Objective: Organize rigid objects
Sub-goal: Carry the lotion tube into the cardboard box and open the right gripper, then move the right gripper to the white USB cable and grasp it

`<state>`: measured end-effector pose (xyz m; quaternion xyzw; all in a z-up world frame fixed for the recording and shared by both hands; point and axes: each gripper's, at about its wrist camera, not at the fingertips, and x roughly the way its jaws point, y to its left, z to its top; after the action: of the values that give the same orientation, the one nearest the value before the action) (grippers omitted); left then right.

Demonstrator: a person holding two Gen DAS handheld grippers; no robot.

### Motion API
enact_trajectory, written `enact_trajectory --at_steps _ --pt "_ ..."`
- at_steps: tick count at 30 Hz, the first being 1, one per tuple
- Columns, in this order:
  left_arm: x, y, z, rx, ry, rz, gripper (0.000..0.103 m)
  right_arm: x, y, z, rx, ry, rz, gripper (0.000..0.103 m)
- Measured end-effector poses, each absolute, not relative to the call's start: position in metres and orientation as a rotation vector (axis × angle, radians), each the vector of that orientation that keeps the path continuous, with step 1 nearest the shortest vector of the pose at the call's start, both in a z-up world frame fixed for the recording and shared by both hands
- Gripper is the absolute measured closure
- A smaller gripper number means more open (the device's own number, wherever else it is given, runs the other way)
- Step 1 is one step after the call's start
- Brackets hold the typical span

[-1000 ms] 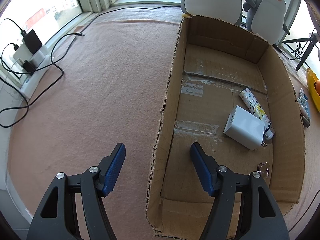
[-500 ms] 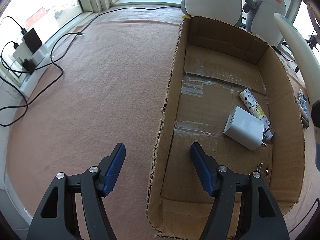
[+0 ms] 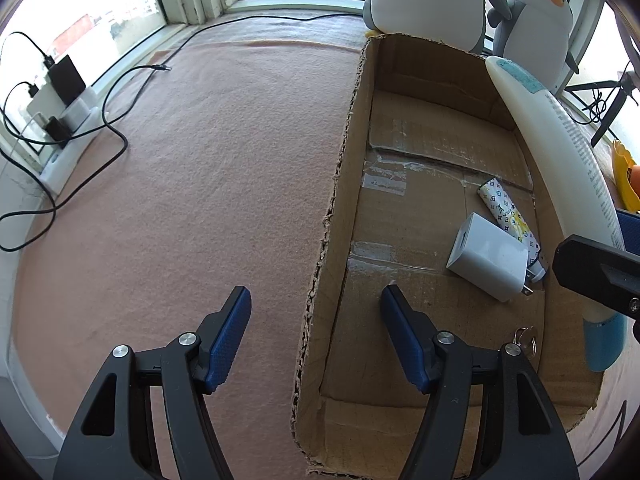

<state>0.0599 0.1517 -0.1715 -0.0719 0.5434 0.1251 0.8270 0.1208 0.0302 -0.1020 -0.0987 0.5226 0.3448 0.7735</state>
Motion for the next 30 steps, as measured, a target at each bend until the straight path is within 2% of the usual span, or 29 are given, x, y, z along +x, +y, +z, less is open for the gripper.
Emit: enact_trajectory --at_steps 7,10,30 --pt "0.06 0.152 -0.171 -0.151 1.155 0.265 0.034 0.119 0.032 -0.1 -0.213 1.125 0.771 0.058" --pt "0.06 0.152 -0.171 -0.149 1.155 0.265 0.034 0.12 0.03 -0.095 -0.202 1.115 0.765 0.054" --pt "0.059 0.152 -0.173 -0.141 1.155 0.268 0.034 0.136 -0.021 -0.067 -0.122 1.054 0.703 0.054"
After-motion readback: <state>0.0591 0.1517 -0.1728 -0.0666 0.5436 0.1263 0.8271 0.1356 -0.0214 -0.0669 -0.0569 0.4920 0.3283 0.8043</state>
